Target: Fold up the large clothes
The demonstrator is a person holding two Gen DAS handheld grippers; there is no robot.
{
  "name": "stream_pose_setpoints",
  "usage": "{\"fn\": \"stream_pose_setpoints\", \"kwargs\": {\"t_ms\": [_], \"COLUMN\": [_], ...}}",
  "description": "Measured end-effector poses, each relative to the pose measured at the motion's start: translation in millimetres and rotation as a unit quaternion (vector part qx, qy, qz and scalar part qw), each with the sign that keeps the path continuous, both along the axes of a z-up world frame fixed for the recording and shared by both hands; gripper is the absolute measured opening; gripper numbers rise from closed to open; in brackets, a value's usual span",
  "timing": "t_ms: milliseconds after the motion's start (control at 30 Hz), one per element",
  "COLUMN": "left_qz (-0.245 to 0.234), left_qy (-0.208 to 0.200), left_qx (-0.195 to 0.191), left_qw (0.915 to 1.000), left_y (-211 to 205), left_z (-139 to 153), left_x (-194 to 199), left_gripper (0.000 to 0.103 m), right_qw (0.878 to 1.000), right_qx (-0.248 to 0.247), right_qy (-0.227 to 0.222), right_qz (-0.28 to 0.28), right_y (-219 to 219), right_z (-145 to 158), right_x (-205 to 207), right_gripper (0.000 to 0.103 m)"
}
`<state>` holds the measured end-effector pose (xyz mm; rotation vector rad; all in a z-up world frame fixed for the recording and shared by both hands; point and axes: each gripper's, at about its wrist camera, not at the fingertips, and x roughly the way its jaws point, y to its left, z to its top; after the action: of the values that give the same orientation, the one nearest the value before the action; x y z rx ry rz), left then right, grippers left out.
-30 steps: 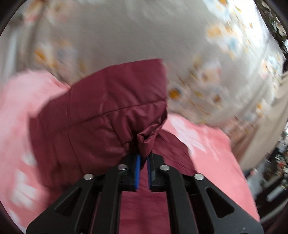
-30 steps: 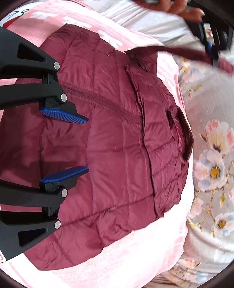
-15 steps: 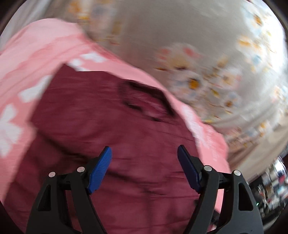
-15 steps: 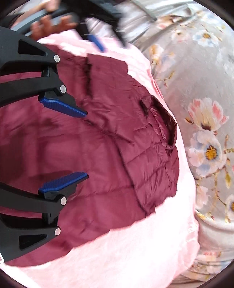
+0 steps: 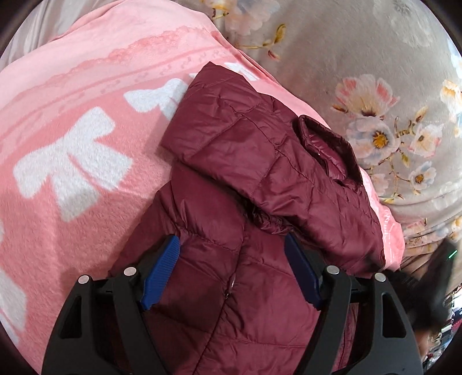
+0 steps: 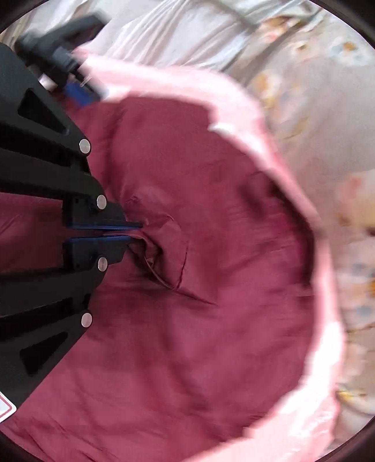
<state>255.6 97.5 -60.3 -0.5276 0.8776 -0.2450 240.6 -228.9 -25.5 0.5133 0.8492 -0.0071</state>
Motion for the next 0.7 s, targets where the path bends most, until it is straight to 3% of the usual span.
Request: {"fn": "stream_pose_setpoints", "kwargs": {"t_ms": [100,200,367,567,667,700], "left_qz": [0.005,0.016,0.020,0.023,0.036,0.038], "left_qy": [0.005,0.010,0.014,0.052,0.072,0.076], "left_qx": [-0.043,-0.095,-0.171,-0.186,-0.160,-0.141], "left_qw": [0.9991,0.9953,0.9850,0.9810,0.9839,0.9863], "left_y": [10.8,21.9,26.4,9.1,2.8,1.7], "left_z": [0.8,6.0,23.7,18.8,7.8,6.4], "left_x": [2.8,10.1,45.5,99.9,119.6,122.9], "left_gripper": [0.072,0.072,0.072,0.069,0.034,0.009], "right_qw": [0.995,0.984,0.975,0.976,0.979,0.979], "right_qx": [-0.049,-0.127,-0.189,-0.196,-0.186,-0.186], "right_qy": [-0.088,-0.124,-0.113,-0.093,-0.083,-0.077], "right_qz": [-0.013,-0.030,-0.030,-0.018,-0.007,-0.004], "right_y": [-19.9,-32.4,-52.3,-74.1,-80.9,-82.7], "right_z": [85.7,139.7,152.7,140.4,125.3,117.3], "right_x": [5.8,13.2,29.6,37.8,36.6,35.9], "right_gripper": [0.003,0.003,0.003,0.003,0.003,0.003]}}
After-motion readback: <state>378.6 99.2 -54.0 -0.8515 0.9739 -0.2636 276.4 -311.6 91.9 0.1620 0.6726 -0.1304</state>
